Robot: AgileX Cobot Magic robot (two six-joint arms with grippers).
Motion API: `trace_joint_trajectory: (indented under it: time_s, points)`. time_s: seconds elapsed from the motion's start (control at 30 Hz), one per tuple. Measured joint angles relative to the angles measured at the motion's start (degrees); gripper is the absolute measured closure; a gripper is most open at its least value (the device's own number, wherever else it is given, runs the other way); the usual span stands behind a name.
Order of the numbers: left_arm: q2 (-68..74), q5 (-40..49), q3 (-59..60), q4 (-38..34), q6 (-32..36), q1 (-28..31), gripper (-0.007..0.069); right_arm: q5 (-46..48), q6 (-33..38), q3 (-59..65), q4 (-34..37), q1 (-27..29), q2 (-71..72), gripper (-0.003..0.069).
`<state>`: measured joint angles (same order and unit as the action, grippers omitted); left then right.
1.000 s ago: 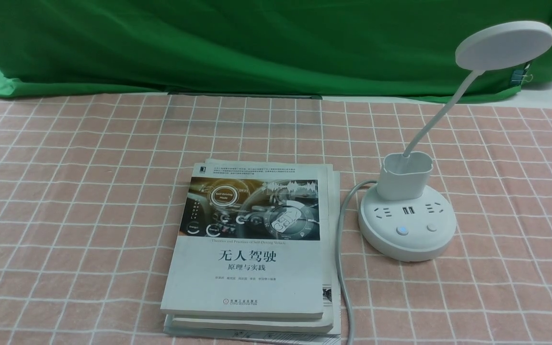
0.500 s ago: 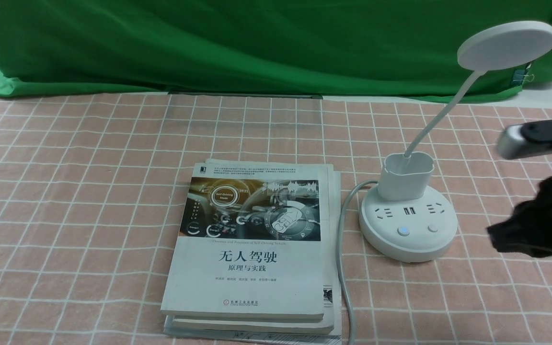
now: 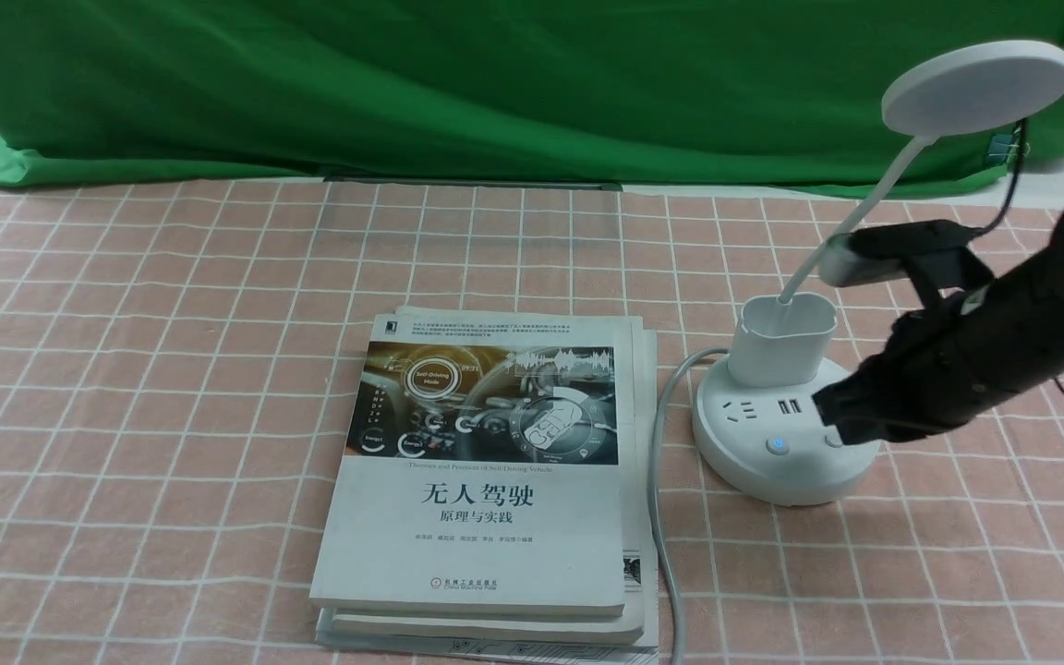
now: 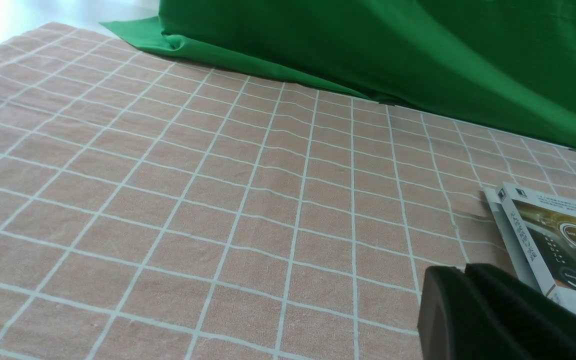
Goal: Turn on the table lamp on the pink coffee tablecloth with your hand.
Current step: 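Press the button on the base of the white desk lamp with the right gripper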
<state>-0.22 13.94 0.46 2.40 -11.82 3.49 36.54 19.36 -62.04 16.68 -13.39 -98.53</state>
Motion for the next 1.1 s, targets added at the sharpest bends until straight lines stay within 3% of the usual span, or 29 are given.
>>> trace_joint_trajectory:
  time_s: [0.8, 1.1]
  points:
    - [0.0, 0.0, 0.0, 0.0, 0.0, 0.0, 0.0606, -2.55, 0.01, -1.7, -0.89, -0.09, -5.72, 0.0625]
    - [0.0, 0.0, 0.0, 0.0, -0.02, 0.0, 0.0606, -1.1, -0.17, -1.54, -1.09, -0.09, 0.82, 0.0625]
